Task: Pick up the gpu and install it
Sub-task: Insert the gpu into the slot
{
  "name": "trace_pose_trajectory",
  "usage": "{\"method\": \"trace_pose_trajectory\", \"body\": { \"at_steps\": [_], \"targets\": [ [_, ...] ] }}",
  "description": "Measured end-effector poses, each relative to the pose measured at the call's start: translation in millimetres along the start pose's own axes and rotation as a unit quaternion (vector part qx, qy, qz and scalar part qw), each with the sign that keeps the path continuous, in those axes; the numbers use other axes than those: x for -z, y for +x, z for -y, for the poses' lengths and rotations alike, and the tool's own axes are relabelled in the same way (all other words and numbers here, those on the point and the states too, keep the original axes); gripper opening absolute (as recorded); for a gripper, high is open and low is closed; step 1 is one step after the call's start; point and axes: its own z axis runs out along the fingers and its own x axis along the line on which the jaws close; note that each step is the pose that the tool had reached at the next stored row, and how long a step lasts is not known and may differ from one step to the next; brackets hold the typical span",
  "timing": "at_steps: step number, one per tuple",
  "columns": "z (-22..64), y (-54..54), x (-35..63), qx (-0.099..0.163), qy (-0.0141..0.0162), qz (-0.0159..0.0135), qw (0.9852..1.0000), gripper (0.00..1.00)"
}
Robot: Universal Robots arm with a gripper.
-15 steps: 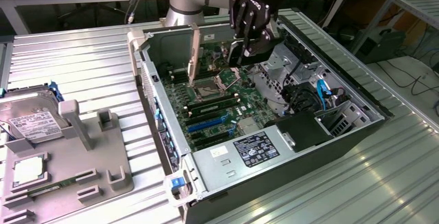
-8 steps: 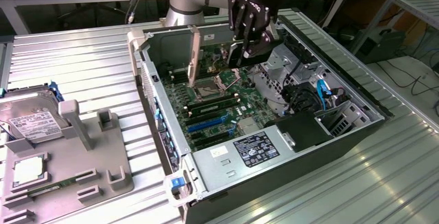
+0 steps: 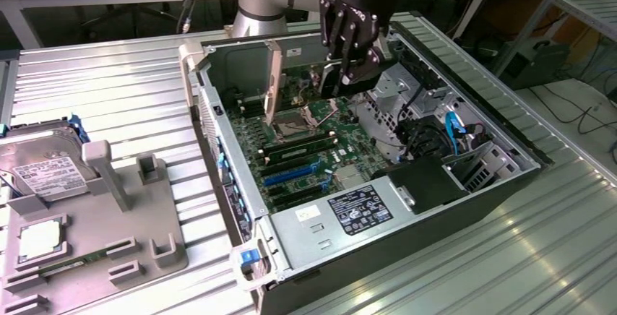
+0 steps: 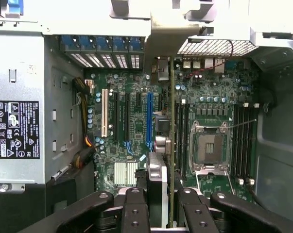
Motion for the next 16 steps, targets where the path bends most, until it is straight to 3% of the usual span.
{"method": "trace_pose_trajectory", "body": {
  "at_steps": [11,16],
  "targets": [
    [-1.2,0.0,-0.6,-0.001,0.0,-0.0009,1.0,0.28],
    [-1.2,-0.2,-9.7,-0.011,0.0002,-0.0008,0.9999,0.28]
  ]
}}
